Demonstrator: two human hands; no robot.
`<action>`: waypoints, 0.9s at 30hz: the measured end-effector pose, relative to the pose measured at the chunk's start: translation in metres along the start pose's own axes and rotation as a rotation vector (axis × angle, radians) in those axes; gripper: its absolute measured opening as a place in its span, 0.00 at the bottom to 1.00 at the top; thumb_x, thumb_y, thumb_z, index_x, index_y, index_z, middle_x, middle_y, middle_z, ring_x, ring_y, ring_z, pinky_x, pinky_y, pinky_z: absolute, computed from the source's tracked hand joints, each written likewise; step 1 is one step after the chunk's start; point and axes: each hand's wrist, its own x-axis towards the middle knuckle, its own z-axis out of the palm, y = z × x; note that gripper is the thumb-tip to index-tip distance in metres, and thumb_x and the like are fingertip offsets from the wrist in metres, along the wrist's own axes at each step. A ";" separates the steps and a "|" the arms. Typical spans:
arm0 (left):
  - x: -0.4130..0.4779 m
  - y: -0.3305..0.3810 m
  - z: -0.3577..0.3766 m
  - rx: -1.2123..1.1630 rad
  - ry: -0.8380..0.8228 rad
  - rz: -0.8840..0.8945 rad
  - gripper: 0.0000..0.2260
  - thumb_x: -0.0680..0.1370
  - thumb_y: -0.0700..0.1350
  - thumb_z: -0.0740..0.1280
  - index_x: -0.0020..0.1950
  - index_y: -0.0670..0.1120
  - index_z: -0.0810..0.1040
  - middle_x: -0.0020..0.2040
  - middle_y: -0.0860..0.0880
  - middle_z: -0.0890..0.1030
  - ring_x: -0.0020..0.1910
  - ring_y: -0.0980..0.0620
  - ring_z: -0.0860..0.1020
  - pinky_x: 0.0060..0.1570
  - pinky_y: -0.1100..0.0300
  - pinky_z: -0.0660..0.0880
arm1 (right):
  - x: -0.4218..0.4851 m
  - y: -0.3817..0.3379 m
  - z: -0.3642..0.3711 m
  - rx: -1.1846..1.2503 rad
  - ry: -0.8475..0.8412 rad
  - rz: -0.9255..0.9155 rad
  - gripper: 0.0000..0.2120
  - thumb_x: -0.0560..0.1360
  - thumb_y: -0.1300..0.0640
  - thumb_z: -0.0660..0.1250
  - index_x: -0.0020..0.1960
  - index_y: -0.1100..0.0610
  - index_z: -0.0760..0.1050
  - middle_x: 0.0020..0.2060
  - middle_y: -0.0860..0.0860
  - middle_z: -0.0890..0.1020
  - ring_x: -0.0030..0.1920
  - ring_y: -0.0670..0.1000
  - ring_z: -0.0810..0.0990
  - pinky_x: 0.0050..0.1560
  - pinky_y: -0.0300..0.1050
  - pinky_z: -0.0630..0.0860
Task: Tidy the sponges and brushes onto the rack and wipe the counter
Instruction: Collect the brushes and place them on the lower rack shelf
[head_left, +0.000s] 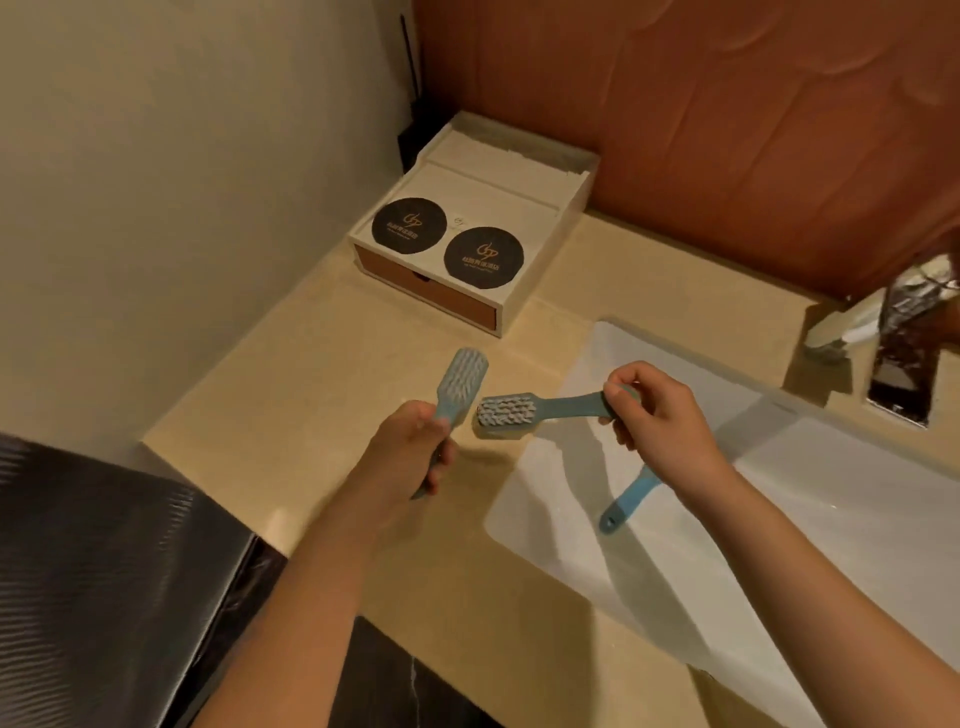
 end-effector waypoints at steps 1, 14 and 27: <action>0.001 0.003 0.014 0.012 -0.007 0.008 0.08 0.81 0.40 0.56 0.43 0.45 0.69 0.29 0.49 0.72 0.20 0.55 0.64 0.28 0.60 0.63 | -0.007 0.006 -0.011 0.010 0.032 0.011 0.10 0.78 0.61 0.60 0.39 0.54 0.72 0.29 0.51 0.76 0.26 0.45 0.71 0.32 0.42 0.69; -0.044 0.001 0.175 0.243 -0.339 0.104 0.11 0.77 0.49 0.65 0.51 0.42 0.74 0.41 0.46 0.80 0.32 0.53 0.72 0.25 0.64 0.69 | -0.121 0.060 -0.131 0.276 0.462 0.238 0.10 0.79 0.59 0.57 0.41 0.58 0.73 0.28 0.53 0.70 0.27 0.47 0.68 0.32 0.40 0.67; -0.113 0.002 0.300 0.097 -0.490 0.112 0.07 0.77 0.45 0.66 0.45 0.45 0.68 0.36 0.48 0.72 0.27 0.56 0.68 0.30 0.61 0.66 | -0.249 0.118 -0.210 0.351 0.432 0.363 0.08 0.76 0.66 0.62 0.41 0.59 0.77 0.26 0.47 0.81 0.29 0.45 0.73 0.31 0.34 0.70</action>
